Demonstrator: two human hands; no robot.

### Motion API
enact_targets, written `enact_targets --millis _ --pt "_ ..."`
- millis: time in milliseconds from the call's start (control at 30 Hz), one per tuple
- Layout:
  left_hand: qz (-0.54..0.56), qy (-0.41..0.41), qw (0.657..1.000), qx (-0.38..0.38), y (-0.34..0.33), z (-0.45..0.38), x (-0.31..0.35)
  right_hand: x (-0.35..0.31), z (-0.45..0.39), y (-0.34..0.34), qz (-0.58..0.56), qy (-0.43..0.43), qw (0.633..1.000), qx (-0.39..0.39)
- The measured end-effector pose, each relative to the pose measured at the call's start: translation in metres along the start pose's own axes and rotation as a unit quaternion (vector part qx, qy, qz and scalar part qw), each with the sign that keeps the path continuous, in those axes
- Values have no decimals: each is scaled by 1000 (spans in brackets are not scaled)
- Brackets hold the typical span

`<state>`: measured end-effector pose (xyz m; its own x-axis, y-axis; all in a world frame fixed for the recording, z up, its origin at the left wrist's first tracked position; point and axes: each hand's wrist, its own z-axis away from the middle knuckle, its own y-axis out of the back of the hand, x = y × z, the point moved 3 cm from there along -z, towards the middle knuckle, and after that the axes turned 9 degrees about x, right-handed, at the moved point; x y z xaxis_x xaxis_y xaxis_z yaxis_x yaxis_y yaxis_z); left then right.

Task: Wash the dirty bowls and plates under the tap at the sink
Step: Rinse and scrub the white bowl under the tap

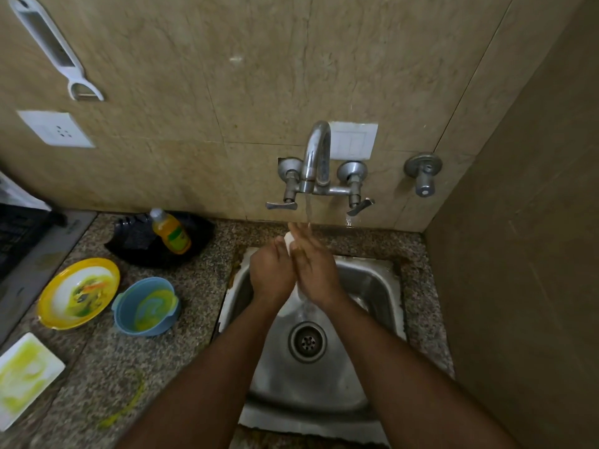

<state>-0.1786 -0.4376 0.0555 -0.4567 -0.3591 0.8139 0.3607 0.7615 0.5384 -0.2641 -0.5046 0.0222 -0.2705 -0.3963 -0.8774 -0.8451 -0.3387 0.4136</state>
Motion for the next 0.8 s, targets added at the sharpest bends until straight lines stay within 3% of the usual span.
enact_targets --millis 133,167,267,333,400,500,533,567,633,700,733,800 --pt "-3 -50 999 -16 0 15 1 8 -27 4 9 -279 960 -2" --pt "11 -31 999 -18 0 17 0 3 -28 4 40 -278 960 -10" --pt "94 74 992 -32 -2 9 -10 -18 -10 -4 48 -26 998 27" --pt "114 93 988 -42 1 4 -13 -15 3 -6 47 64 997 20" --pt "110 85 990 -37 6 4 -10 -4 -1 -7 30 34 999 4" --pt "76 45 996 -20 10 11 -4 3 -18 -1 -41 -199 979 4" --pt "71 35 997 -13 9 13 -3 2 -23 0 -35 -258 965 -3" --pt "76 42 996 -12 10 15 -2 -5 -23 0 -4 -265 964 -9" --pt "111 66 992 -9 10 13 -4 -23 -16 1 61 -102 993 26" --pt "133 72 988 -13 10 7 -1 -28 -2 -2 66 60 995 39" --pt "130 62 990 -12 11 6 0 -24 1 -2 55 77 995 35" --pt "134 61 989 -6 13 7 3 -15 -4 0 5 18 999 28"
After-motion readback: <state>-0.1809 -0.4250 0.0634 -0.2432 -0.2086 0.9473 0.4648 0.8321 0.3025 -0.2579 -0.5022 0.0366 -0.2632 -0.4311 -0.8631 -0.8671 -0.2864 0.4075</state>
